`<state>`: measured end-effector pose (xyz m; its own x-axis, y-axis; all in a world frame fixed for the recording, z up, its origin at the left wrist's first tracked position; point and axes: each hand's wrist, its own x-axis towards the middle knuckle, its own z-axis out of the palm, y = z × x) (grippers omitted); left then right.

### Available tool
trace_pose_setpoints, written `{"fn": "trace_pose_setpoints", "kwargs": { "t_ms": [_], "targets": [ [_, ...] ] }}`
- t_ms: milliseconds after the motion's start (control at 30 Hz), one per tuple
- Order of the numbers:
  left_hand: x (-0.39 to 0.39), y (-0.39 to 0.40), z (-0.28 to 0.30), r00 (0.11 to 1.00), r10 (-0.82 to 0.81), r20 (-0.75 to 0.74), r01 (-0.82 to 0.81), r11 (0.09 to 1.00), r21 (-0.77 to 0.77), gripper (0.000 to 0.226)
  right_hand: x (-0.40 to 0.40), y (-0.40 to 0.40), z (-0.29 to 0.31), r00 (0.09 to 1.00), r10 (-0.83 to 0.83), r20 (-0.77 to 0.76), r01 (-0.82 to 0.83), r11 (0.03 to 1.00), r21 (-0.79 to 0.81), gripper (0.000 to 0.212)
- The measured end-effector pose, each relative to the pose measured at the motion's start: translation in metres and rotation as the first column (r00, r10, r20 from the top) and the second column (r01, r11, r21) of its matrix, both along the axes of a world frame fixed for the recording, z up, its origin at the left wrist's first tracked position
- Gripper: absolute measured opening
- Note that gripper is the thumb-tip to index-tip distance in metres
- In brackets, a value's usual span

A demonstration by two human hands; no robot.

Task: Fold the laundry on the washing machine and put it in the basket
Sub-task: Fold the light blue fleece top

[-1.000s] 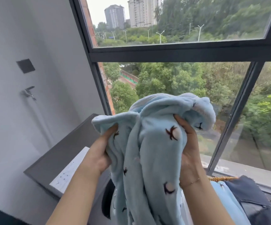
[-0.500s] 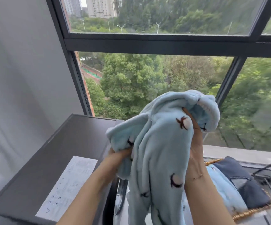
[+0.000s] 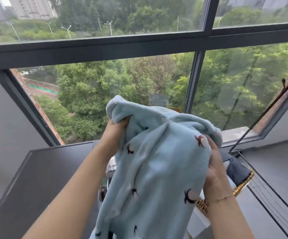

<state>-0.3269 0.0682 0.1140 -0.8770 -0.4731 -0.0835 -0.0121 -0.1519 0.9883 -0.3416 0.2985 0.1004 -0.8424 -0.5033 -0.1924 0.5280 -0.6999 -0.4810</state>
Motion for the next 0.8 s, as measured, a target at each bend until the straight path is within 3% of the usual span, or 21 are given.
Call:
{"fn": "trace_pose_setpoints", "kwargs": {
  "t_ms": [100, 167, 233, 333, 400, 467, 600, 667, 733, 800],
  "targets": [
    [-0.027, -0.005, 0.017, 0.994, -0.105, 0.018, 0.107, 0.976, -0.189, 0.01, -0.005, 0.005, 0.011, 0.999, -0.042, 0.011, 0.042, 0.999, 0.008, 0.053],
    [-0.045, 0.0, 0.028, 0.98, -0.2, 0.02, 0.198, 0.94, -0.278, 0.017, -0.01, 0.006, 0.007, 0.987, -0.142, 0.07, 0.134, 0.986, 0.102, 0.04],
    [-0.057, 0.0, 0.03, 0.959, -0.284, -0.012, 0.268, 0.916, -0.299, 0.019, -0.012, 0.001, 0.002, 0.973, -0.205, 0.109, 0.188, 0.971, 0.149, 0.041],
    [-0.069, -0.004, 0.032, 0.96, -0.28, -0.011, 0.264, 0.918, -0.296, 0.02, -0.007, -0.006, 0.002, 0.95, -0.289, 0.116, 0.269, 0.949, 0.162, 0.039],
    [-0.075, -0.015, 0.031, 0.957, -0.29, 0.024, 0.279, 0.891, -0.357, 0.02, -0.003, -0.01, -0.003, 0.907, -0.419, 0.05, 0.397, 0.888, 0.233, 0.035],
    [-0.077, -0.029, 0.032, 0.94, -0.328, 0.089, 0.33, 0.817, -0.473, 0.017, 0.003, -0.016, -0.006, 0.822, -0.564, -0.084, 0.555, 0.759, 0.34, 0.038],
    [-0.067, -0.074, 0.034, 0.877, -0.43, 0.217, 0.43, 0.497, -0.753, 0.018, 0.034, -0.039, -0.001, 0.708, -0.647, -0.283, 0.686, 0.536, 0.492, 0.01],
    [-0.061, -0.112, 0.032, 0.879, -0.426, 0.215, 0.401, 0.413, -0.818, 0.021, 0.057, -0.061, 0.008, 0.667, -0.66, -0.347, 0.73, 0.483, 0.483, 0.006],
    [-0.053, -0.153, 0.028, 0.907, -0.361, 0.216, 0.359, 0.398, -0.844, 0.022, 0.084, -0.096, 0.01, 0.654, -0.641, -0.402, 0.749, 0.471, 0.466, 0.012],
    [-0.034, -0.195, 0.024, 0.928, -0.313, 0.202, 0.33, 0.441, -0.834, 0.018, 0.12, -0.142, 0.008, 0.666, -0.602, -0.44, 0.742, 0.473, 0.475, 0.005]
  ]
}}
